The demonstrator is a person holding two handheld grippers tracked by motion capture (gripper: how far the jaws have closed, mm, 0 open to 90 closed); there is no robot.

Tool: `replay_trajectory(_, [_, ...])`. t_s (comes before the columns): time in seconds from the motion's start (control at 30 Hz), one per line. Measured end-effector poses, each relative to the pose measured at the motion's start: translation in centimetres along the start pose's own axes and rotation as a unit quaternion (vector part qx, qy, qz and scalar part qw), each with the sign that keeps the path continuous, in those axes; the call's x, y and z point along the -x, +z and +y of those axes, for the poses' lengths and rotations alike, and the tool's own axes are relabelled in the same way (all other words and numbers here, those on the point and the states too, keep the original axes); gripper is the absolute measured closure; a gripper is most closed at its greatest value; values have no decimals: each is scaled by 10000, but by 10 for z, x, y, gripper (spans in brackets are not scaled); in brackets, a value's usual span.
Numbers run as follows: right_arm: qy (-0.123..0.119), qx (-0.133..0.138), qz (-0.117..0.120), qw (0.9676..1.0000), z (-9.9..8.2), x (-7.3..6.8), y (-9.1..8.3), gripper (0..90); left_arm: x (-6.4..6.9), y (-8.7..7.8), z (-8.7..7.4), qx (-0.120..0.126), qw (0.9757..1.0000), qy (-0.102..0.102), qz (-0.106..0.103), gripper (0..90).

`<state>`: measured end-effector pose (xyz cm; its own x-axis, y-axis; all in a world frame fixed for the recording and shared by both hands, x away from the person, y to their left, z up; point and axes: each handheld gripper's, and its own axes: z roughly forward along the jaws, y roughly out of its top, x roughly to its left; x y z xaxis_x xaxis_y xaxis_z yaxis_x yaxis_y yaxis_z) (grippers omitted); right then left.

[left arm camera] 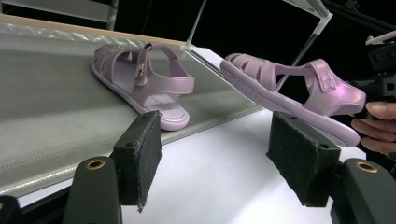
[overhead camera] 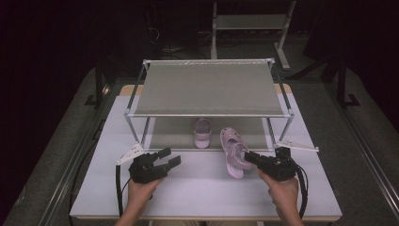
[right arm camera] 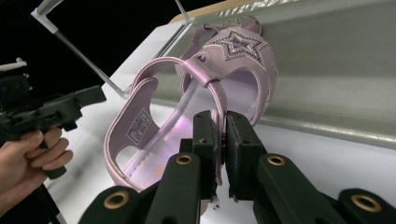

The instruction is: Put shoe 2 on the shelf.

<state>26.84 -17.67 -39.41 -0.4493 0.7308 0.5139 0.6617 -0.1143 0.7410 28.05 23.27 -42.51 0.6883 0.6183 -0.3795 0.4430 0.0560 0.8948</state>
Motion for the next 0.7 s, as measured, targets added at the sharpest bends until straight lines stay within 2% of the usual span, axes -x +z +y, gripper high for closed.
replay_trajectory(0.17, [-62,5,-37,10000,4,-1,10,827,0,-2,0,28,10000,-10,26,345])
replay_trajectory(0.53, [-22,134,-151,9998,6,1,25,827,-1,-1,0,16,10000,4,3,345])
replay_trajectory(0.7, [41,285,-194,9994,10,5,34,827,-2,-1,0,28,10000,-19,-6,345])
